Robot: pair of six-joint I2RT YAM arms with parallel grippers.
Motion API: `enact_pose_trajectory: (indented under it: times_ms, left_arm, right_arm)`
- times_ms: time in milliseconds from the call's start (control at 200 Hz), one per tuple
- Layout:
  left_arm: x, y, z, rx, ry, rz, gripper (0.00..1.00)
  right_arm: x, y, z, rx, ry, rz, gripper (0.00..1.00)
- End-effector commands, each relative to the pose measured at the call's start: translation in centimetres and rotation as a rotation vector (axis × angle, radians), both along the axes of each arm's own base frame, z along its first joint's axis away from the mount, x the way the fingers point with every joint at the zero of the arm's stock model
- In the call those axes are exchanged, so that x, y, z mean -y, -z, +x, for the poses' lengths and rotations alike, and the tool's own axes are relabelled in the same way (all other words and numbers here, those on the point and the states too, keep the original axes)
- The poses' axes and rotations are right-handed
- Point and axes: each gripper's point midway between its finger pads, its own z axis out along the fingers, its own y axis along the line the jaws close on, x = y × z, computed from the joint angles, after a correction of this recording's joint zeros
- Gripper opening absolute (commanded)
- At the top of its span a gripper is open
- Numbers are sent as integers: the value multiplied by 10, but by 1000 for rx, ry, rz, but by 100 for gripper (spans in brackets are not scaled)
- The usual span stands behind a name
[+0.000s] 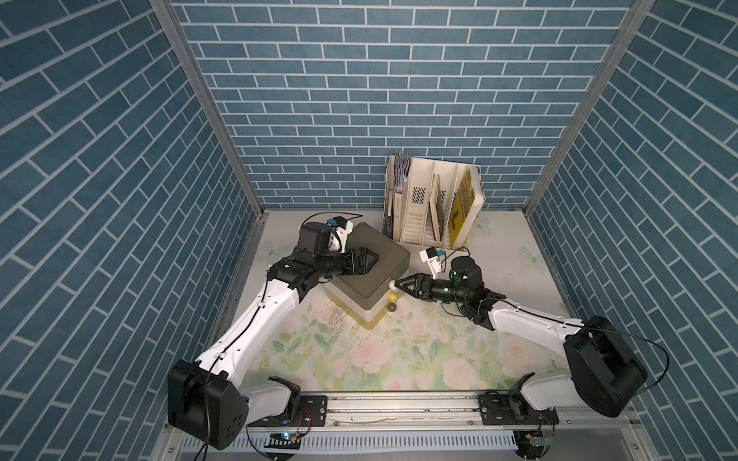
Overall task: Take the keys out of the drawer
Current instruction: Open the drawer in the storage box.
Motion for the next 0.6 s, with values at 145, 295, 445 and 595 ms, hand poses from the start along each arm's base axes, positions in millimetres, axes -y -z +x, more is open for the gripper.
enact_pose_trajectory:
  times_ms: [145, 295, 445, 595]
  left_arm:
    - [-1, 28, -5, -52, 15, 42, 94]
    - [-2, 35, -6, -64, 14, 50, 94]
    - [-2, 35, -6, -65, 15, 51, 94]
    - [-2, 36, -7, -67, 15, 53, 95]
  right_arm:
    - [-16, -20, 3, 31, -33, 69, 65]
    - [-24, -20, 3, 28, -46, 73, 62]
    - [-28, -19, 4, 20, -49, 75, 55]
    - [-27, -19, 4, 13, -44, 72, 48]
